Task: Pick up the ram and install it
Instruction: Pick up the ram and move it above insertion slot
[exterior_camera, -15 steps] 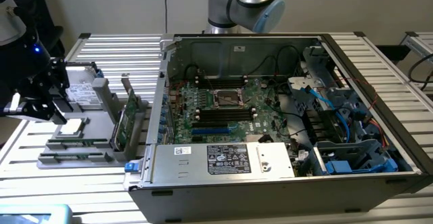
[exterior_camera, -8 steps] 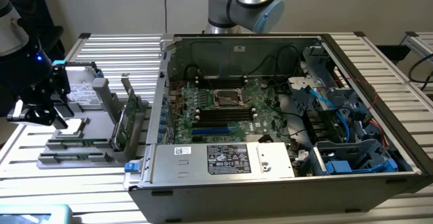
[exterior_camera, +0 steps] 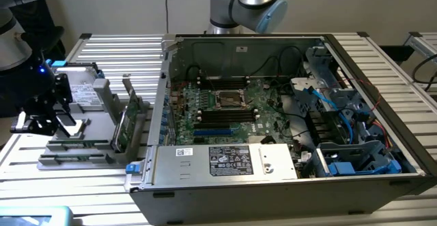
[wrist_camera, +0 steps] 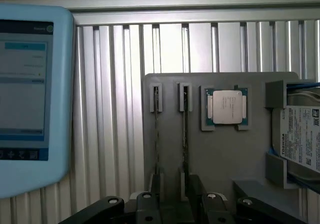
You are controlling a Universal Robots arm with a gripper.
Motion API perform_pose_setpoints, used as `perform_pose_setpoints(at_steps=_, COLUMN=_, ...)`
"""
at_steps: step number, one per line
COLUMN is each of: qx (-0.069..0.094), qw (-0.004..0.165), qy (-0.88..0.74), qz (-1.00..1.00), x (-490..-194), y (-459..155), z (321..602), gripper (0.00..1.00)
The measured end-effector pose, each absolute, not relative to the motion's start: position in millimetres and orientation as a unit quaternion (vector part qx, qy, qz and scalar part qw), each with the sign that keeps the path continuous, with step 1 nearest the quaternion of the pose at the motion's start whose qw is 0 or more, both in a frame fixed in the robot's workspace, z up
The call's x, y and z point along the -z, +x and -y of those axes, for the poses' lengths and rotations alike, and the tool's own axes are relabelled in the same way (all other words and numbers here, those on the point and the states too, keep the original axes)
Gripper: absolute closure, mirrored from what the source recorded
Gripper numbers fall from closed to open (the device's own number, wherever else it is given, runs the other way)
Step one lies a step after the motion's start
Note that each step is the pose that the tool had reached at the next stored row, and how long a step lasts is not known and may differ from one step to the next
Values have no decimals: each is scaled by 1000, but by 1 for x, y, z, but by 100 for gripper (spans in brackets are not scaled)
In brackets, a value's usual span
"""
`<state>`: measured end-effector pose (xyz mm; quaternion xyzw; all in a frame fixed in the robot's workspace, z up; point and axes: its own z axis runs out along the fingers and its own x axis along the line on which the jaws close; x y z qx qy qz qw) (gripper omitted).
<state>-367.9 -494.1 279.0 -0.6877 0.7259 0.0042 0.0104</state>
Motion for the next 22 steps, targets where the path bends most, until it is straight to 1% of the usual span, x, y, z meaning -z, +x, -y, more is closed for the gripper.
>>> perform_pose_setpoints(at_steps=22, qx=-4, qw=10, qy=-688, qz=-726, x=-239, y=-368, z=505, gripper=64)
